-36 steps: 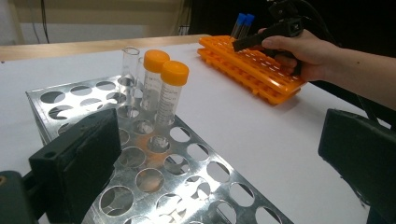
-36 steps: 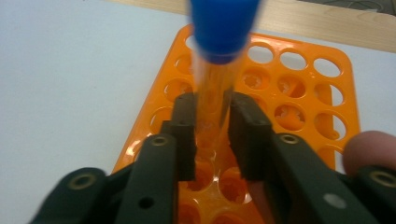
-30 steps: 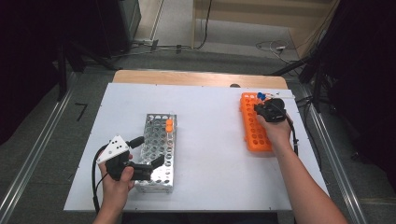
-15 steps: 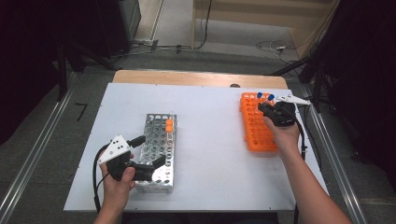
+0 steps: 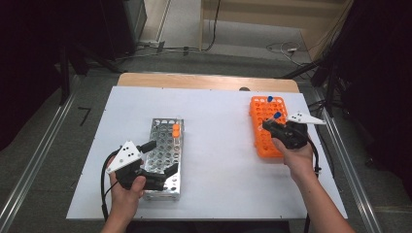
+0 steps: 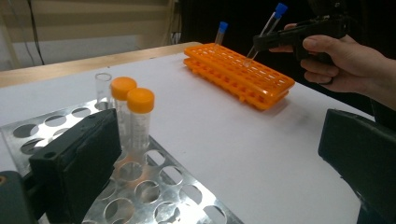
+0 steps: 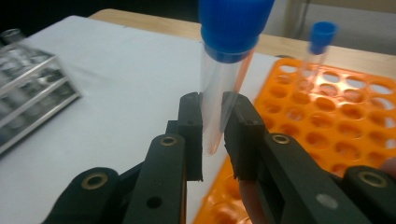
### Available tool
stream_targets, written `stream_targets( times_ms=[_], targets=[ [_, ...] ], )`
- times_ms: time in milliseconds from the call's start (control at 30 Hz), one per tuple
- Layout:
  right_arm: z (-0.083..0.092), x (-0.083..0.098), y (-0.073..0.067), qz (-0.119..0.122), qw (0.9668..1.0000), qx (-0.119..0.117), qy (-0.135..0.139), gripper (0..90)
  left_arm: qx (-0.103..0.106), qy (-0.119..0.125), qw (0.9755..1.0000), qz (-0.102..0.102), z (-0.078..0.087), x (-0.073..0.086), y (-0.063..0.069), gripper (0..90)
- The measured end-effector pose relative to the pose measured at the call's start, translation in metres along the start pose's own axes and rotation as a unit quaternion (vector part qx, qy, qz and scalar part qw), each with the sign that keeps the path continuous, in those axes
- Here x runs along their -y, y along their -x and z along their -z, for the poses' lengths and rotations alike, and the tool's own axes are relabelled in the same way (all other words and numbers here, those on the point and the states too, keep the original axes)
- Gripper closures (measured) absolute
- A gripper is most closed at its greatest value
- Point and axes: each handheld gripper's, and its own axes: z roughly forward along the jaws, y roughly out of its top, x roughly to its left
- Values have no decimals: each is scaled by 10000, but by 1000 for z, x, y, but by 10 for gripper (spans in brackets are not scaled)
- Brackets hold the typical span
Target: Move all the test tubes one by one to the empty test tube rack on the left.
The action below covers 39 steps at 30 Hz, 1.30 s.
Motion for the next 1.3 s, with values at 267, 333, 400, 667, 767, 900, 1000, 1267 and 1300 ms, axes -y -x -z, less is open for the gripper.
stream_targets(
  times_ms=[267, 333, 400, 667, 767, 900, 1000, 1267, 1300],
  targets=[
    [16, 13, -36, 275, 9986, -437, -57, 752, 262, -46, 9995, -155, -15, -8, 13, 0],
    [20, 14, -44, 344, 9979, -542, -62, 752, 317, -54, 9993, -169, -19, -11, 16, 0],
    [24, 16, -52, 362, 9972, -659, -55, 752, 376, -50, 9991, -197, -23, -12, 19, 6],
    [31, 26, -79, 531, 9937, -977, -110, 752, 584, -78, 9977, -329, -40, -18, 31, 6],
    [30, 29, -88, 603, 9919, -1106, -148, 752, 661, -95, 9971, -358, -45, -19, 36, 7],
    [27, 33, -100, 699, 9886, -1312, -243, 752, 724, -138, 9966, -375, -50, -17, 42, 15],
    [24, 36, -111, 807, 9852, -1468, -355, 752, 762, -152, 9964, -331, -54, -15, 46, 46],
    [19, 40, -135, 1084, 9773, -1729, -561, 752, 1138, -390, 9920, -378, -63, -12, 60, 300],
    [19, 40, -137, 1110, 9766, -1751, -566, 752, 1209, -411, 9910, -402, -64, -12, 61, 347]
  ],
)
